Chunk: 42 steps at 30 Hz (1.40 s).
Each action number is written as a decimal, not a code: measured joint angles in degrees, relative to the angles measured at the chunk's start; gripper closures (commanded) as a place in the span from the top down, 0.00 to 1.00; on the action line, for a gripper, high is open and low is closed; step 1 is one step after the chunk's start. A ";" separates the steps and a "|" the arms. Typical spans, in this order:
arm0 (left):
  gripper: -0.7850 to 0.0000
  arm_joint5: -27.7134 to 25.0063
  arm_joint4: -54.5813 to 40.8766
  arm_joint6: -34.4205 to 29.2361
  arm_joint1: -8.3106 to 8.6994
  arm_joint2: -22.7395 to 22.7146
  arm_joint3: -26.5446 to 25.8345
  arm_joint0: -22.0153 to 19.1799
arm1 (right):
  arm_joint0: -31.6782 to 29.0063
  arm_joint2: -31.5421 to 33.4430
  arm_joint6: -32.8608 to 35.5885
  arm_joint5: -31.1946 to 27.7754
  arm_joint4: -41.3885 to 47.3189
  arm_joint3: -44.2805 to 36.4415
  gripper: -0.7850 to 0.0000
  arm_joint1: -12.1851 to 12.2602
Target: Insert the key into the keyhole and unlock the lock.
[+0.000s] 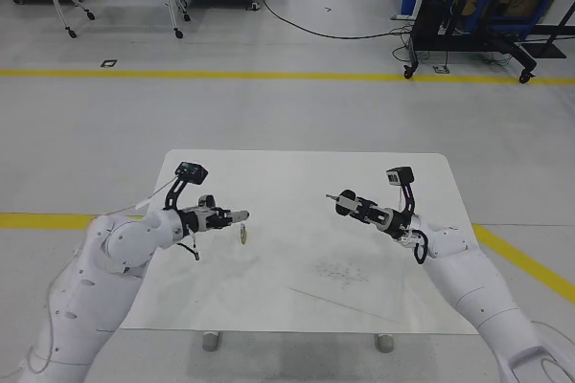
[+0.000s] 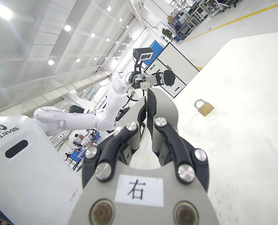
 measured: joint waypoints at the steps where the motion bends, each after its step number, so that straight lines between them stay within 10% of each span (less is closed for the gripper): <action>1: 1.00 2.39 2.76 -0.98 0.01 0.81 -1.63 0.82 | 0.00 0.00 0.00 0.00 0.00 0.00 0.00 0.00; 17: 0.86 16.59 19.34 -6.88 -5.19 22.26 9.09 -11.24 | 0.00 0.00 0.00 0.00 0.00 0.00 0.00 0.00; 36: 0.47 20.17 22.58 -7.70 -8.87 27.33 16.17 -16.05 | 0.00 0.00 0.00 0.00 0.00 0.00 0.00 0.00; 38: 0.31 20.15 22.56 -7.92 -9.10 27.31 16.80 -16.27 | 0.00 0.00 0.00 0.00 0.00 0.00 0.00 0.00; 39: 0.03 20.16 22.65 -8.10 -9.21 27.35 17.03 -16.40 | 0.00 0.00 0.00 0.00 0.00 0.00 0.00 0.00; 42: 0.00 20.66 23.86 -9.11 -9.52 27.71 17.56 -16.83 | 0.00 0.00 0.00 0.00 0.00 0.00 0.00 0.00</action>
